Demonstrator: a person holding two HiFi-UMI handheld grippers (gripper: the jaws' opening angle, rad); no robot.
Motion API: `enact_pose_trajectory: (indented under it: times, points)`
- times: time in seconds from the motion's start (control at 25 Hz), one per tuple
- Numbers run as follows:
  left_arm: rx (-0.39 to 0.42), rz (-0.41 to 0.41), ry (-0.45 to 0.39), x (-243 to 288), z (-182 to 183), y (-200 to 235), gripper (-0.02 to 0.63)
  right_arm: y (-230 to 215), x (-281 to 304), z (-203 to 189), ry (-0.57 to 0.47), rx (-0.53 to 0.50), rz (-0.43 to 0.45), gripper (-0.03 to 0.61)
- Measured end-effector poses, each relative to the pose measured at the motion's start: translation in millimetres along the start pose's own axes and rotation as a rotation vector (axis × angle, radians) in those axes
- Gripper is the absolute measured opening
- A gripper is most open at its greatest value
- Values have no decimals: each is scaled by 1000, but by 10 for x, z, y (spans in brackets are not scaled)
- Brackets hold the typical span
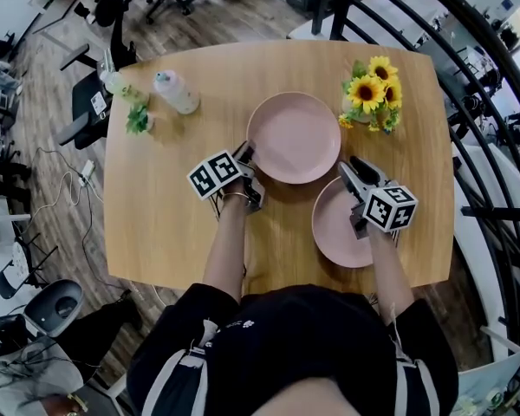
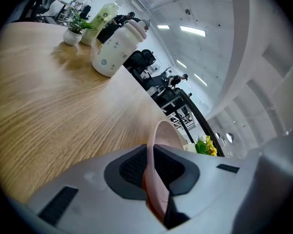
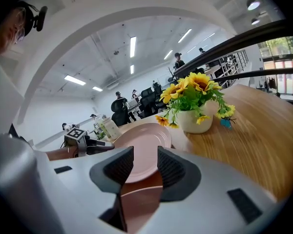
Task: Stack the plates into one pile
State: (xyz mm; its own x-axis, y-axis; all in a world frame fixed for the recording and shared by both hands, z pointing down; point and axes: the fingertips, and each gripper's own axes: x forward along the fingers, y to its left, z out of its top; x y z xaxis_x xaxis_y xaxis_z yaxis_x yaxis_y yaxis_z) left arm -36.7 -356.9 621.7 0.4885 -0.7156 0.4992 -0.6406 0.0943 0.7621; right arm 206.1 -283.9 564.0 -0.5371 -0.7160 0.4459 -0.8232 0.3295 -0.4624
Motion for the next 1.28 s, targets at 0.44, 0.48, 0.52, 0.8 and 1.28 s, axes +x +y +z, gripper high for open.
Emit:
enact_pose_trajectory:
  times: [0.44,0.48,0.52,0.8,1.28]
  points:
    - [-41,-108,-22,-302,2,-201,44,52,-39,-24,-34,79,30,156]
    - [-36,-116,-18,-314,-18,-239,44,47,-57,-32,-37,86,28,156]
    - [-34,-124,-14,-326,-43,-278,44,36,-83,-42,-41,97,26,156]
    - [-59,-188,26,-431,-328,-499,48,-107,-346,-241,-63,203,-9,156]
    - [26,-270,128,-496,-794,-964,49,-211,-981,-431,-115,258,-69,156]
